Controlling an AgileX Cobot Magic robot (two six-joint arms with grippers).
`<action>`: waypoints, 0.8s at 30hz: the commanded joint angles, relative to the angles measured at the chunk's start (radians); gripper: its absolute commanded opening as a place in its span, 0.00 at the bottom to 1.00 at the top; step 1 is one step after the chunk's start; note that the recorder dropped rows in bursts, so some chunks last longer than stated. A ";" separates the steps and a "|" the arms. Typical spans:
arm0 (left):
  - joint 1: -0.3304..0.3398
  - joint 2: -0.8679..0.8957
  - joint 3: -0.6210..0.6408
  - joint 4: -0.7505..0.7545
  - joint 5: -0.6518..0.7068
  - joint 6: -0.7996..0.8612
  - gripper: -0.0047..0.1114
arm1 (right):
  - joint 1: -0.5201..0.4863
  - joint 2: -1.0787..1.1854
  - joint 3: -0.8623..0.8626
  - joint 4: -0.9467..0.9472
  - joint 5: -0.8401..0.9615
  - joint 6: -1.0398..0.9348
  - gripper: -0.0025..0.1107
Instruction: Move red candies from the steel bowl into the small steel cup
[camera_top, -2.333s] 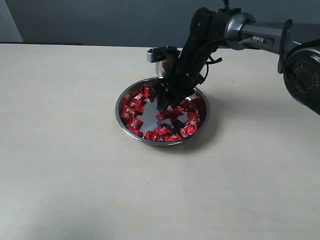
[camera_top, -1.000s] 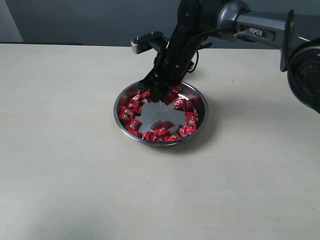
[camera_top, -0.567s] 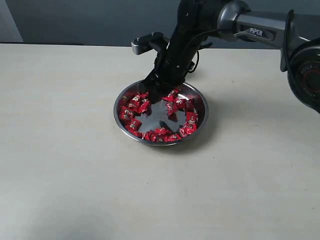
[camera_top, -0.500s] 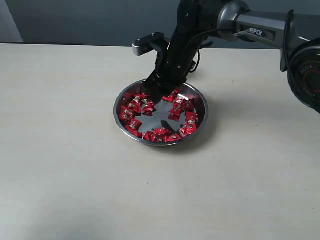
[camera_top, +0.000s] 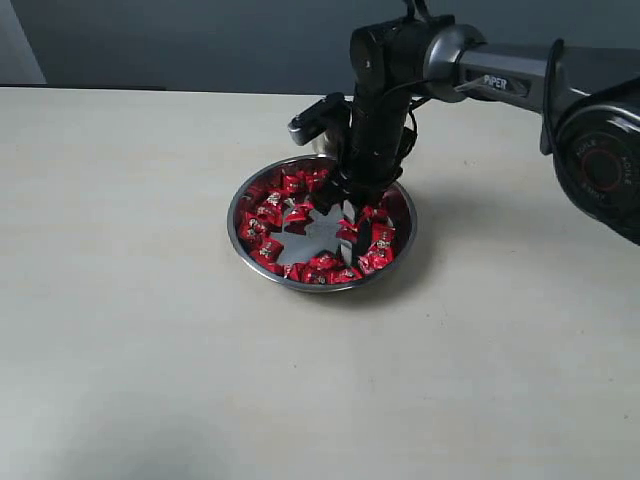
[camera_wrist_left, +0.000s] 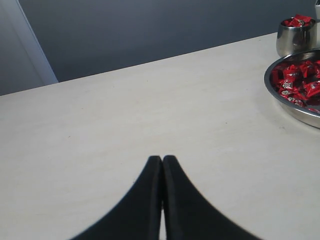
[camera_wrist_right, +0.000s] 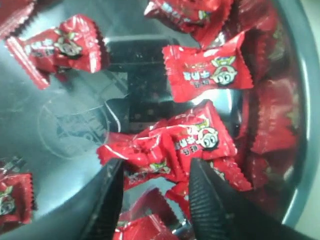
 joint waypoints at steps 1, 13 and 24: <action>0.000 -0.004 -0.001 -0.002 -0.007 -0.005 0.04 | -0.001 0.010 -0.002 -0.025 -0.002 0.001 0.39; 0.000 -0.004 -0.001 -0.002 -0.007 -0.005 0.04 | -0.001 0.042 -0.002 -0.025 0.018 0.003 0.19; 0.000 -0.004 -0.001 -0.002 -0.007 -0.005 0.04 | -0.001 -0.019 -0.002 -0.025 0.015 0.017 0.02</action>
